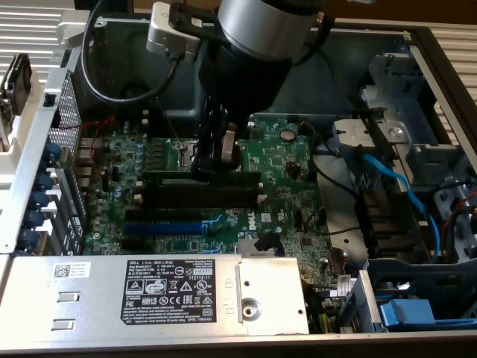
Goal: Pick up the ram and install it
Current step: 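Insert the ram into the slot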
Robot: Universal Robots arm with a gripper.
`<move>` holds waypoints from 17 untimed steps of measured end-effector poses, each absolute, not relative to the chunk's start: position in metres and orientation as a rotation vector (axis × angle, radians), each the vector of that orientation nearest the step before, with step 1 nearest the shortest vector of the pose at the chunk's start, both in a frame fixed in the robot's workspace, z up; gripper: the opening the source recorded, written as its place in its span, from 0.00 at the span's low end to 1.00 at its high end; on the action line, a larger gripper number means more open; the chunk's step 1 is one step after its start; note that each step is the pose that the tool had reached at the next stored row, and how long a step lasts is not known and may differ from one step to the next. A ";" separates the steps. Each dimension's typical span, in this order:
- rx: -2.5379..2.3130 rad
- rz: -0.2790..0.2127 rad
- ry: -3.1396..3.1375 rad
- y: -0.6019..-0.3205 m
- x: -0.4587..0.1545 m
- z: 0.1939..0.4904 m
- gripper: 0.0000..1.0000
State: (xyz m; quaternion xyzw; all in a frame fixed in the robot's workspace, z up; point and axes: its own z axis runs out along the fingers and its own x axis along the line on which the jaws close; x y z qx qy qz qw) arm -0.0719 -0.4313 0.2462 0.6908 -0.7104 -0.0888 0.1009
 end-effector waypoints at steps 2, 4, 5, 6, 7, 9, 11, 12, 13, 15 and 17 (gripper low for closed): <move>2.038 -0.257 -2.096 -0.429 -0.072 0.246 0.13; 2.034 -0.256 -2.091 -0.429 -0.072 0.245 0.13; 2.033 -0.257 -2.089 -0.429 -0.072 0.244 0.13; 2.032 -0.257 -2.087 -0.429 -0.072 0.244 0.13; 2.029 -0.256 -2.084 -0.429 -0.071 0.243 0.13; 2.025 -0.250 -2.080 -0.429 -0.070 0.243 0.13; 2.024 -0.246 -2.078 -0.428 -0.069 0.243 0.13; 2.023 -0.244 -2.078 -0.428 -0.069 0.243 0.13; 2.022 -0.242 -2.077 -0.428 -0.069 0.243 0.13; 2.020 -0.237 -2.075 -0.428 -0.069 0.242 0.13; 2.017 -0.231 -2.073 -0.426 -0.069 0.242 0.13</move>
